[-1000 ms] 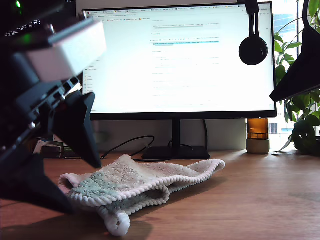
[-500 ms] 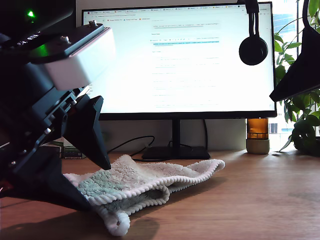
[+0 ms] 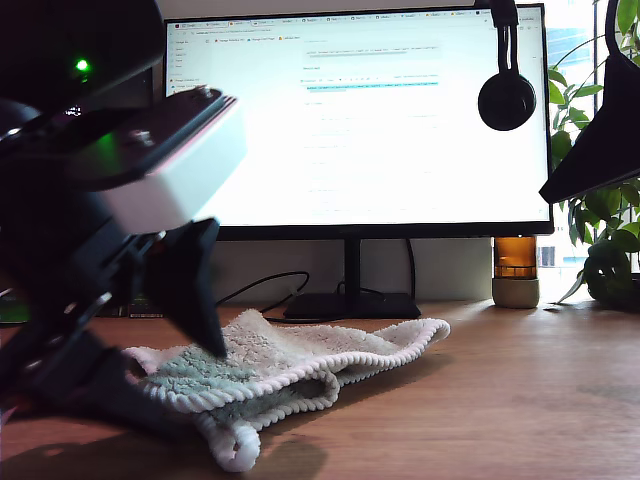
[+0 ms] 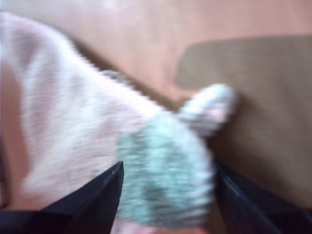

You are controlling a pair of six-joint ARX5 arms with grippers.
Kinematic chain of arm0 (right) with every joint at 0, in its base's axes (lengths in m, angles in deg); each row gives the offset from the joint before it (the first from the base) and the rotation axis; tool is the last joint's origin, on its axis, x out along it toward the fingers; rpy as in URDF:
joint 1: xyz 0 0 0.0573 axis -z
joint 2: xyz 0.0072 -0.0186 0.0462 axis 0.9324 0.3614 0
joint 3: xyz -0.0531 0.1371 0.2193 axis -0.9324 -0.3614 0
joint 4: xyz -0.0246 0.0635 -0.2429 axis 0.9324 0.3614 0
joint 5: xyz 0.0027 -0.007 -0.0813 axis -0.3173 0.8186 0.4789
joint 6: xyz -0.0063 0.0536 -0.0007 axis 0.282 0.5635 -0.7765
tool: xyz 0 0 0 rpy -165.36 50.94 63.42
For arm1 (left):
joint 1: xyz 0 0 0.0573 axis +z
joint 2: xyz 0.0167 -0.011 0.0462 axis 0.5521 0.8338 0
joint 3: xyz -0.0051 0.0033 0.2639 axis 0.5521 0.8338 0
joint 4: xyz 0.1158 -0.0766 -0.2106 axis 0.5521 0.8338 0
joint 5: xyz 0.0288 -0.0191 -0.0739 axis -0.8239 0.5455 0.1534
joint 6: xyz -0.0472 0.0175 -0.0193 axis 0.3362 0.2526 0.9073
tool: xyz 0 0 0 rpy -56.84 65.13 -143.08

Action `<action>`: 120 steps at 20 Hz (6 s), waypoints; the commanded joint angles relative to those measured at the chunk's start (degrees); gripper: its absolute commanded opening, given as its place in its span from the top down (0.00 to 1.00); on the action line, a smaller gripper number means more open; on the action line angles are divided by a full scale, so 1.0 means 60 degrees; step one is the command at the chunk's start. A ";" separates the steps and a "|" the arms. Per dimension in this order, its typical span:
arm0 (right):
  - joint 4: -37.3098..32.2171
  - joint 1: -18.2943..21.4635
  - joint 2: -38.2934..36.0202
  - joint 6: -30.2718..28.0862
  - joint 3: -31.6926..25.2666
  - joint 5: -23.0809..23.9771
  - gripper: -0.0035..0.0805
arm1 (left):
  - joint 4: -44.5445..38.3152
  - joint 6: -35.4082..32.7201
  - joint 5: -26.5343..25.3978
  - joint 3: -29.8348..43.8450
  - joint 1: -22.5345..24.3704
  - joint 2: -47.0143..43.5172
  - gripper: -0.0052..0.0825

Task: Fold the tea towel to a neat square and place it to the right

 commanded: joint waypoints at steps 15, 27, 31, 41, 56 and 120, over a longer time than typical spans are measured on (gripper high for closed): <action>-0.0412 -0.1377 0.0117 -0.2007 0.0062 0.0004 0.70 | 0.1064 0.0047 -0.0382 0.0084 -0.0025 -0.2437 0.97; -0.3453 -0.3770 0.3042 -0.5155 0.0062 0.1872 0.53 | 0.1166 0.0299 -0.0138 -0.0321 -0.0018 -0.3931 0.97; -0.3869 -0.3767 0.4193 -0.6145 0.0062 0.2401 0.53 | 0.1370 0.0412 -0.0142 -0.0754 -0.0018 -0.3971 0.97; -0.4171 -0.2612 0.5271 -0.7326 0.0062 0.2747 0.53 | 0.1406 0.0554 -0.0135 -0.0900 0.0270 -0.3974 0.97; -0.5843 -0.2484 0.6040 -0.9034 0.0062 0.3096 0.59 | 0.1472 0.1151 0.0029 -0.1111 0.0477 -0.4291 0.97; 0.5162 -0.3279 0.2841 -0.4998 0.7038 0.5435 0.97 | 0.4411 0.3268 0.1392 -0.4652 0.2124 -0.4295 0.97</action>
